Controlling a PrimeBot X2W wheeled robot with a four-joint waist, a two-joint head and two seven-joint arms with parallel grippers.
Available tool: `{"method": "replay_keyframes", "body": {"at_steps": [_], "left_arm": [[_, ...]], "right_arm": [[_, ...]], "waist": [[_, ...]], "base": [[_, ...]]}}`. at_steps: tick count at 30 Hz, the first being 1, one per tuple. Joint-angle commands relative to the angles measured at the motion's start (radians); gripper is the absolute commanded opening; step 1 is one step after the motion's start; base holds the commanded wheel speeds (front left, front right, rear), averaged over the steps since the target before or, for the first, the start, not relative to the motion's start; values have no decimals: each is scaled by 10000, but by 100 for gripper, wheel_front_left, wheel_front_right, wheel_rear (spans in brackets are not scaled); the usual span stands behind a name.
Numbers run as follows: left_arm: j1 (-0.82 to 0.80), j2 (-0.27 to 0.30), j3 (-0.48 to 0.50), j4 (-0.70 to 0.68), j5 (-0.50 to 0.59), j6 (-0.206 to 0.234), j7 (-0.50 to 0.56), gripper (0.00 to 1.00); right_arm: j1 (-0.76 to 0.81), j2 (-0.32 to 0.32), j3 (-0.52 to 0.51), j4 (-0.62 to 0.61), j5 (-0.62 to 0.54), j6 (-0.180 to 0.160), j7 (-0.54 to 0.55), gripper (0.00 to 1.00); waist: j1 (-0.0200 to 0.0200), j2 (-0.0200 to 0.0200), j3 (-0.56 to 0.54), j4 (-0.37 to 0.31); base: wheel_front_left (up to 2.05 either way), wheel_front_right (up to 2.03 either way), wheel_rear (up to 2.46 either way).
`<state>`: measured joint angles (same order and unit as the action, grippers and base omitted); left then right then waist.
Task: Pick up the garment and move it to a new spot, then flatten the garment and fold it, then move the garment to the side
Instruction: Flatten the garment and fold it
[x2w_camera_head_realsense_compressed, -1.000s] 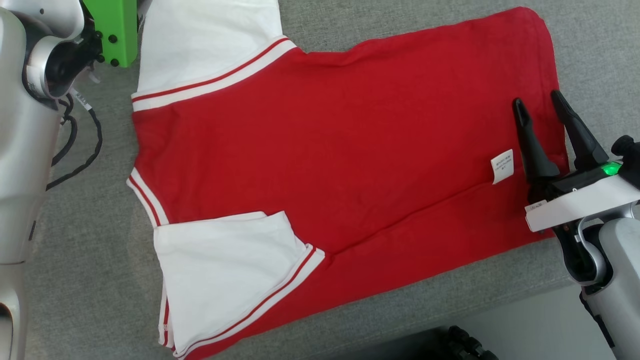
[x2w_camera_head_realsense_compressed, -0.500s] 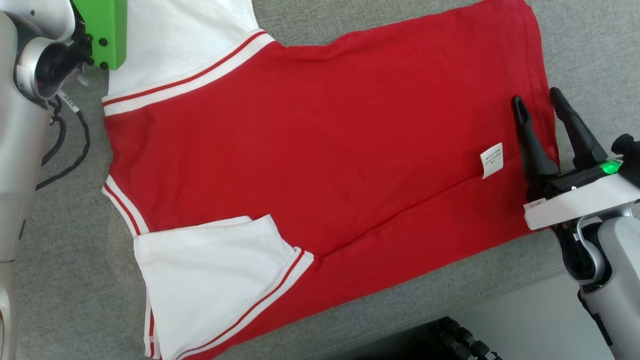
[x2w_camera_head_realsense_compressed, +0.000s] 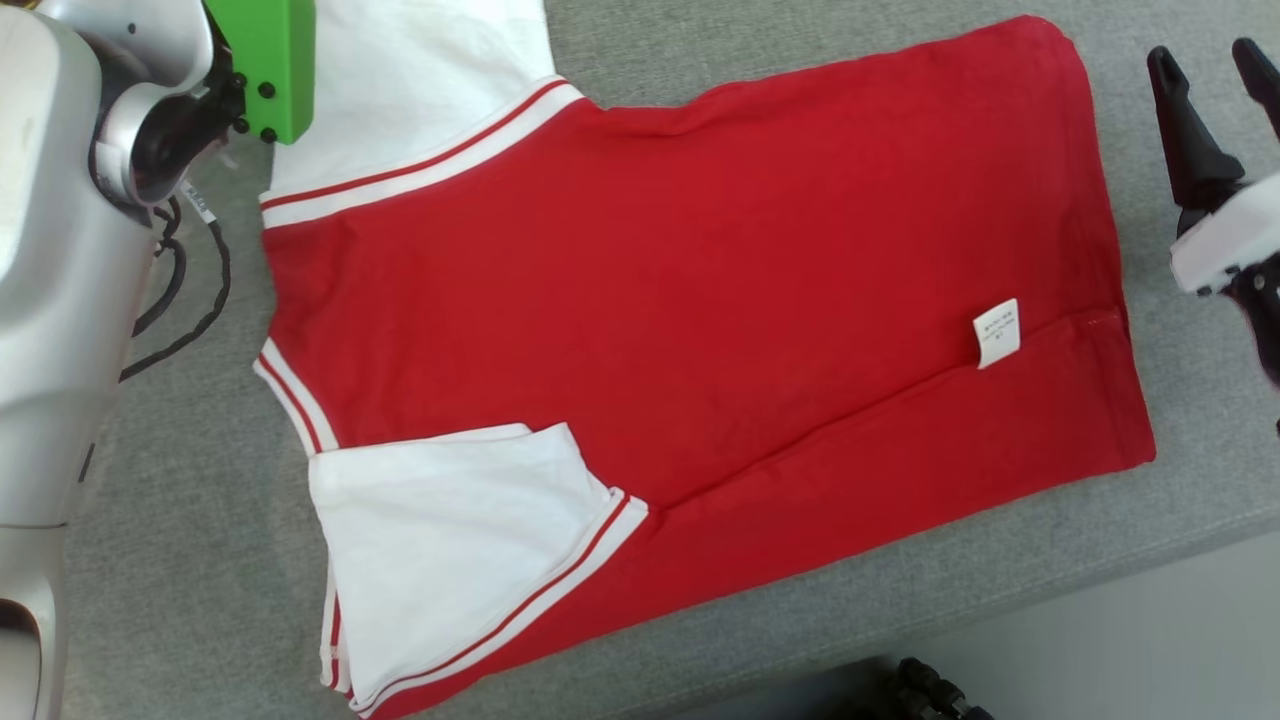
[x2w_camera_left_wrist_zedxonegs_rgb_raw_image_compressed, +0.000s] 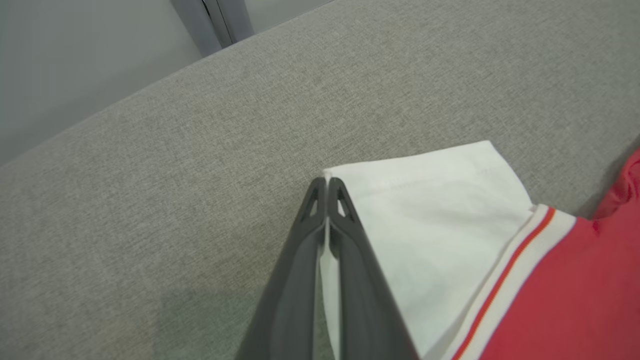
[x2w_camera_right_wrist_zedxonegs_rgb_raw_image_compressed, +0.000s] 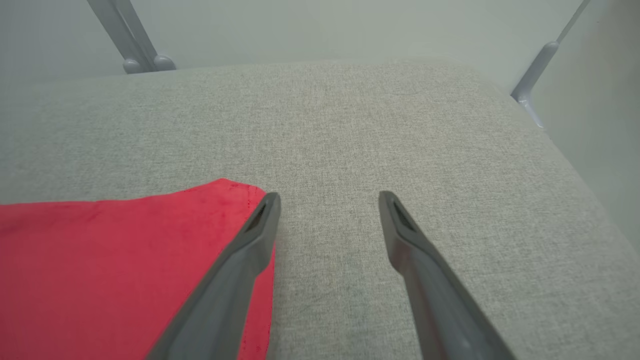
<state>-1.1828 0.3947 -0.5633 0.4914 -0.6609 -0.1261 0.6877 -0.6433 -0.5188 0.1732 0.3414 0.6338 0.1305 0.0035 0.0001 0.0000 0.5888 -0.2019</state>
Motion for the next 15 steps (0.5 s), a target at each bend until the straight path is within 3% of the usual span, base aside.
{"method": "replay_keyframes", "body": {"at_steps": [1, 6, 15], "left_arm": [[11, 9, -76, -79, -50, -33, -39, 0], [52, 75, -309, -375, -199, -47, -117, 0], [-17, 243, -522, -721, -366, -49, -171, 0]], "right_arm": [[-414, 3, -28, 274, -398, 4, 301, 100], [-1372, 318, 192, 1140, -1318, 2, 1276, 100], [-2043, 509, 729, 2041, -1883, 2, 1861, 100]], "waist": [[-1, 0, -82, 228], [-1, 0, -63, 488], [-1, 0, 73, 667]], "base": [[0, 0, 0], [0, 0, 0], [0, 0, 0]]}}
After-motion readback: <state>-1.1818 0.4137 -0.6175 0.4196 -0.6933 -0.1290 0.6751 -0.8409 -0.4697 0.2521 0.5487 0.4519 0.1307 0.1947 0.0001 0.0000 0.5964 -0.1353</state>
